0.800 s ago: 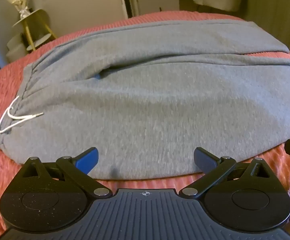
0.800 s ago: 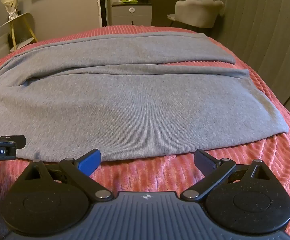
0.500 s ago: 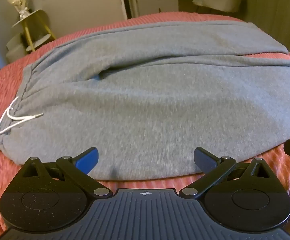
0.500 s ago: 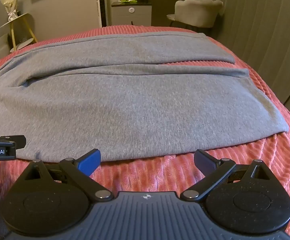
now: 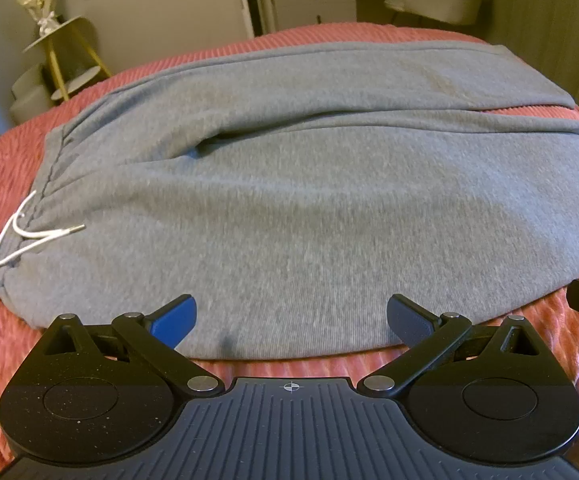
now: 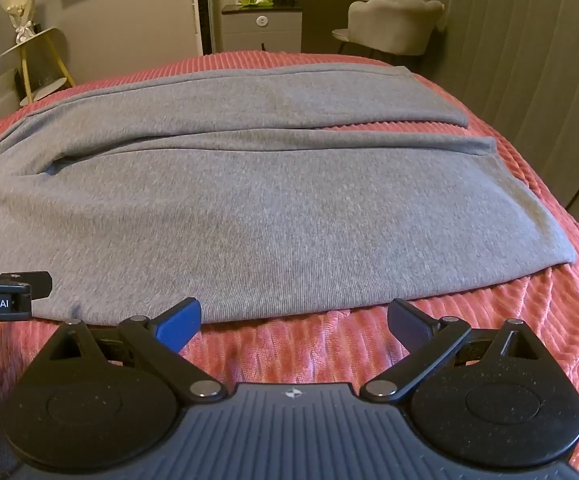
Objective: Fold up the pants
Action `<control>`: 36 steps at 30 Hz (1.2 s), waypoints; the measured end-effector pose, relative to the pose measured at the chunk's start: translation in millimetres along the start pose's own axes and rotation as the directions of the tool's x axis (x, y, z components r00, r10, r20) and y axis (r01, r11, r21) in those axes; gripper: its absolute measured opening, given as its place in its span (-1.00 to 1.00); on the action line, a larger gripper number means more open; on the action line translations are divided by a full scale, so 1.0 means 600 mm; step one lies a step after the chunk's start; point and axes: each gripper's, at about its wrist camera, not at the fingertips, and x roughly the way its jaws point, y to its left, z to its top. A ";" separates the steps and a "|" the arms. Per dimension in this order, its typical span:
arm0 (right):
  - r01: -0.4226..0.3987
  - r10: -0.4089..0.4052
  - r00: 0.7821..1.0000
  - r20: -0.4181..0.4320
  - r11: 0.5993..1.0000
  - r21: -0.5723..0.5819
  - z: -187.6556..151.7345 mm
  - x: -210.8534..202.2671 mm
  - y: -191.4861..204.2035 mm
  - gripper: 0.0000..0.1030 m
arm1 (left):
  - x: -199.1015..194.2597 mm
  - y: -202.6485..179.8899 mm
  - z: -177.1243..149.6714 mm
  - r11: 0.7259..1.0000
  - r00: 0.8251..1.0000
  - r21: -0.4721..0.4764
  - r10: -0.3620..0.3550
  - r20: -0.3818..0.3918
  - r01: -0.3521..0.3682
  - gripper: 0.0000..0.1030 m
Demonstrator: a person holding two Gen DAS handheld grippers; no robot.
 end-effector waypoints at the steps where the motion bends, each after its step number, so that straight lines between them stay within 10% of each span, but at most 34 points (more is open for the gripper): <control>1: 0.000 0.000 1.000 0.000 1.000 0.001 0.000 0.000 0.000 0.93 | 0.000 -0.001 0.000 1.000 1.000 0.000 0.000 0.000 0.000 1.00; 36: -0.001 0.001 1.000 0.000 1.000 0.006 0.000 -0.002 -0.001 0.93 | 0.004 0.000 -0.003 1.000 1.000 -0.001 -0.001 -0.003 0.001 1.00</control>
